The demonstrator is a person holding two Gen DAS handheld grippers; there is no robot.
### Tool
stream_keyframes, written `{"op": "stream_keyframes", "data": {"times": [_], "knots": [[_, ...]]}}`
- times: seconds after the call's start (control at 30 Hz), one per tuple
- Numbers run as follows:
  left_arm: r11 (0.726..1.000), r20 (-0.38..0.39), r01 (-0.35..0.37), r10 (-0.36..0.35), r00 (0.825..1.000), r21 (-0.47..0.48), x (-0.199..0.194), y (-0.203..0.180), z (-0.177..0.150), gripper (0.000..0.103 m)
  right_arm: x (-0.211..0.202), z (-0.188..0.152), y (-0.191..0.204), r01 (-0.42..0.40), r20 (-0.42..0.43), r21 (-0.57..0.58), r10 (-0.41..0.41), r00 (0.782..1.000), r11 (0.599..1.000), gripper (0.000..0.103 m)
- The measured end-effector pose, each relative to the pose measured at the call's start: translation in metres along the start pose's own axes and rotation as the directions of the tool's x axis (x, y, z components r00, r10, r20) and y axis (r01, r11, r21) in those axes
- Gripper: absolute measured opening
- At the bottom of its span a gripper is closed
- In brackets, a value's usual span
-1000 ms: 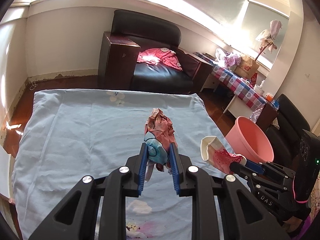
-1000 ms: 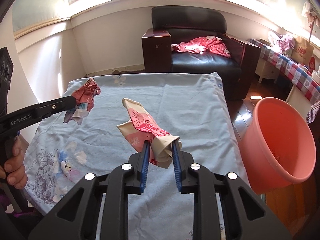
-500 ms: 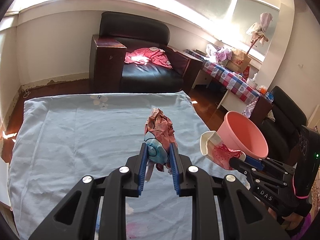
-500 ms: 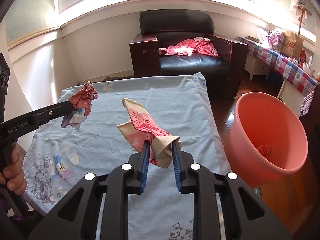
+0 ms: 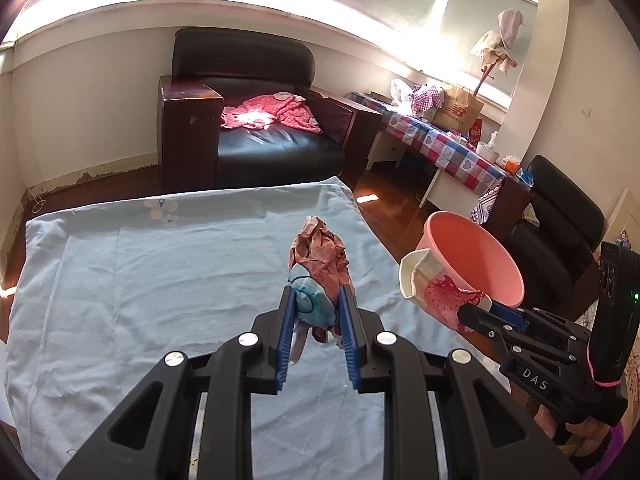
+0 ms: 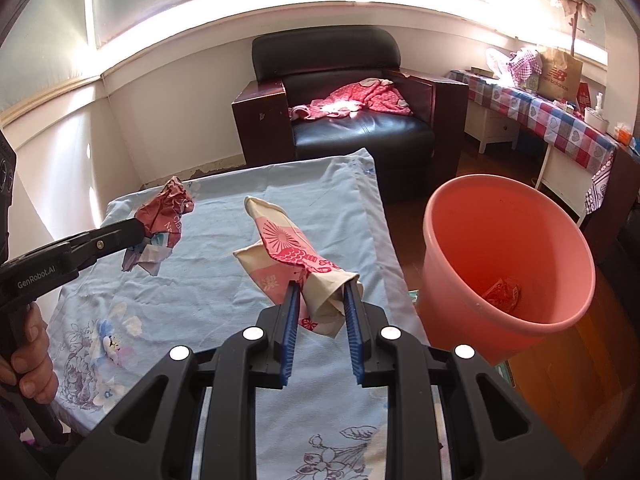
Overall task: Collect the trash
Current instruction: 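Carry the cloth scrap and paper cup over the pink bucket with both tools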
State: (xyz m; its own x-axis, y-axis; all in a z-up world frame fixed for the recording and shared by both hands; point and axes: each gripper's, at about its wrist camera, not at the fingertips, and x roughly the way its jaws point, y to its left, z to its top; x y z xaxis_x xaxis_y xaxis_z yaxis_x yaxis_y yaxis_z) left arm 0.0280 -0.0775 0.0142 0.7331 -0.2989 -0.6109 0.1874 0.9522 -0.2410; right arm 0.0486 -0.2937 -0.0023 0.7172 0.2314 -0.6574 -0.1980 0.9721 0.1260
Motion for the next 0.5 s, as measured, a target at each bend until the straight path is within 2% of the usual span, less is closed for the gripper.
{"op": "stream_keyframes", "data": {"times": [0.5], "knots": [[0.996, 0.014, 0.065, -0.066, 0.998, 0.067, 0.019, -0.047, 0.016, 0.021, -0.009, 0.000, -0.029, 0.047, 0.026, 0.061, -0.049, 0.998, 0.997, 0.023]]}}
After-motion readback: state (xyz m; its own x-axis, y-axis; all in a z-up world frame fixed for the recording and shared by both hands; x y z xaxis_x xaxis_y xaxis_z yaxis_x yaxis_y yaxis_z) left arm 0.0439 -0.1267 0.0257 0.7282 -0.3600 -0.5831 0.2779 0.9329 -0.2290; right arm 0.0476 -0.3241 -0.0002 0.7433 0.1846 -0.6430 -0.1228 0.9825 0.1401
